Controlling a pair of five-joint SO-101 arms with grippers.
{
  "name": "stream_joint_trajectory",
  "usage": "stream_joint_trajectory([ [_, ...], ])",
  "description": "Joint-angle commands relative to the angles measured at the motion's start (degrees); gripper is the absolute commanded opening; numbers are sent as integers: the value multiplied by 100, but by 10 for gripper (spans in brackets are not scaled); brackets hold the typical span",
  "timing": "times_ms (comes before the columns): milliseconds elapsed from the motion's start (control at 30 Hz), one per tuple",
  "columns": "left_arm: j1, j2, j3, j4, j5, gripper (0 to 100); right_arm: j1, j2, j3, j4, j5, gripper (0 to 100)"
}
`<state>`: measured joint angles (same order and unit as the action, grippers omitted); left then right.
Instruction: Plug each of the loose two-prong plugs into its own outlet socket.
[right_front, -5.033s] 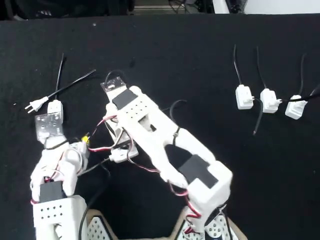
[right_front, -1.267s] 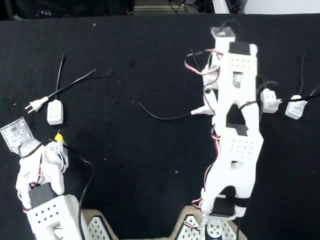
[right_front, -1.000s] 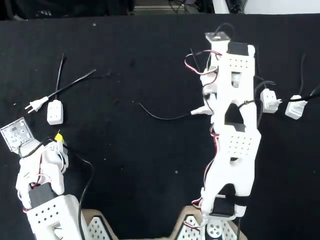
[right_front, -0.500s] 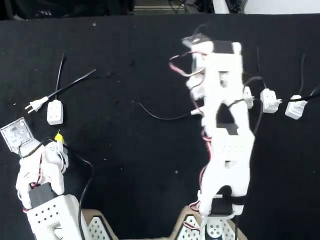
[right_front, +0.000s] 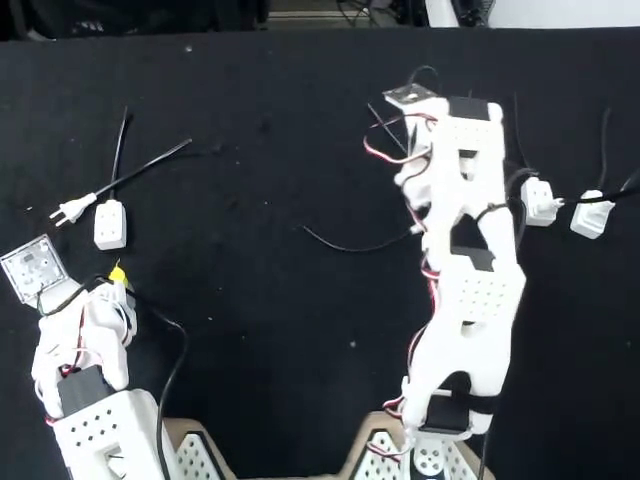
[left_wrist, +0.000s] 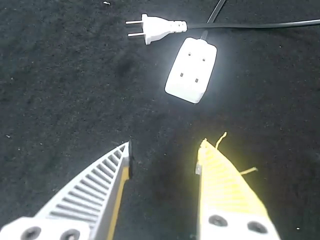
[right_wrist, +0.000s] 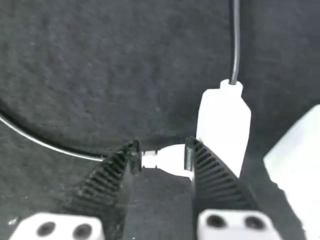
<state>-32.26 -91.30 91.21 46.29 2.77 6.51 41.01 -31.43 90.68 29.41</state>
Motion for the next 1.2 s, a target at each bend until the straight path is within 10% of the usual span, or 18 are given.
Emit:
stream_joint_trajectory([
  [0, 4, -44, -356, -97, 79, 220, 229, -426, -374, -62, 79, 134],
  [1167, 4, -44, -356, -97, 70, 220, 642, -242, -752, -615, 1600, 137],
])
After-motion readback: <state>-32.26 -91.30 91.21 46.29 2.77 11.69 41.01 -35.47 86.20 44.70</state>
